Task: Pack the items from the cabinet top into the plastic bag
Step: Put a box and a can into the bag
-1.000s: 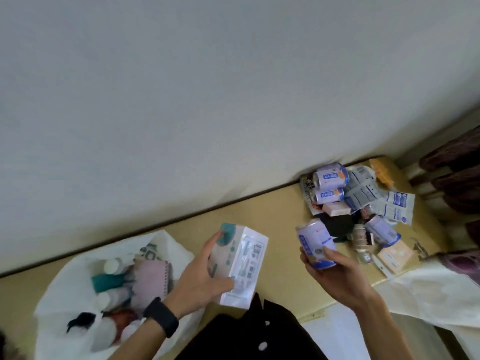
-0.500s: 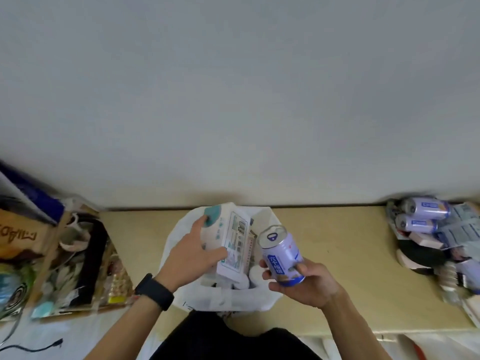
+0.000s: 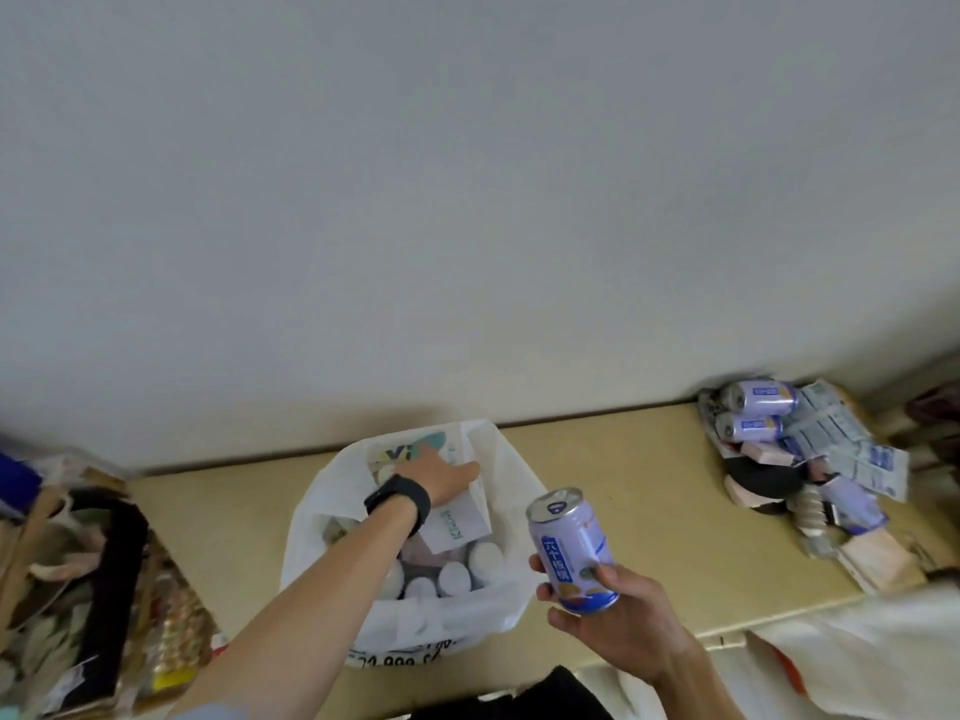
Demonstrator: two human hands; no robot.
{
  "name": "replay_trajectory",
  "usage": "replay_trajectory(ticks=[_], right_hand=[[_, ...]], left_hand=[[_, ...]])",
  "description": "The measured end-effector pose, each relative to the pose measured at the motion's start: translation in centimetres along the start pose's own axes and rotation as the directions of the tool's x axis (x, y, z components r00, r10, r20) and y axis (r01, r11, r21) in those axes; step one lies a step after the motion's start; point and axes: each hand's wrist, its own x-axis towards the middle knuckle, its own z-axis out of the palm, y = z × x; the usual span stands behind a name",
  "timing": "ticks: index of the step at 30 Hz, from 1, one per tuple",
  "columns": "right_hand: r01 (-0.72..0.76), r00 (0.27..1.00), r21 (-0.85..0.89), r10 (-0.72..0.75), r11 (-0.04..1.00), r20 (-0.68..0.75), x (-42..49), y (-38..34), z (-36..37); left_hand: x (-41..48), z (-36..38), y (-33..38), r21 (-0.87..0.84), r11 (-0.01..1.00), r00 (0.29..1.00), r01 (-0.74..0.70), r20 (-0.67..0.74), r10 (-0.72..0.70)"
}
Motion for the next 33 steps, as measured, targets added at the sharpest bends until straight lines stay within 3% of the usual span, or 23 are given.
replay_trajectory(ticks=[7,15,21,26,29,33], right_hand=[[0.052,0.995,0.034,-0.048,0.998,-0.089,-1.0,-0.5,-0.5],[0.026,0.99,0.043,-0.02,0.999,-0.138,0.7,-1.5,-0.2],[-0.004,0.988,-0.025,0.0,1.0,-0.154,1.8,-2.5,0.3],[-0.039,0.987,-0.289,-0.009,0.957,-0.163,2.6,-4.2,0.9],[-0.006,0.982,-0.418,-0.073,0.908,-0.172,4.8,-4.5,1.1],[-0.052,0.97,-0.482,-0.07,0.875,-0.233,9.6,-3.3,1.4]], left_hand=[[0.4,4.9,-3.4,0.344,0.939,0.99,-0.021,-0.122,0.066],[0.2,6.7,-6.0,0.372,0.927,0.995,0.033,-0.102,0.006],[1.7,6.4,-3.4,0.504,0.85,0.952,-0.152,-0.156,0.263],[5.0,4.1,-1.0,0.642,0.728,0.894,-0.241,-0.146,0.424],[7.1,1.8,-1.6,0.628,0.765,0.916,-0.143,-0.209,0.343],[8.2,-0.7,-3.4,0.608,0.792,0.956,-0.059,-0.193,0.219]])
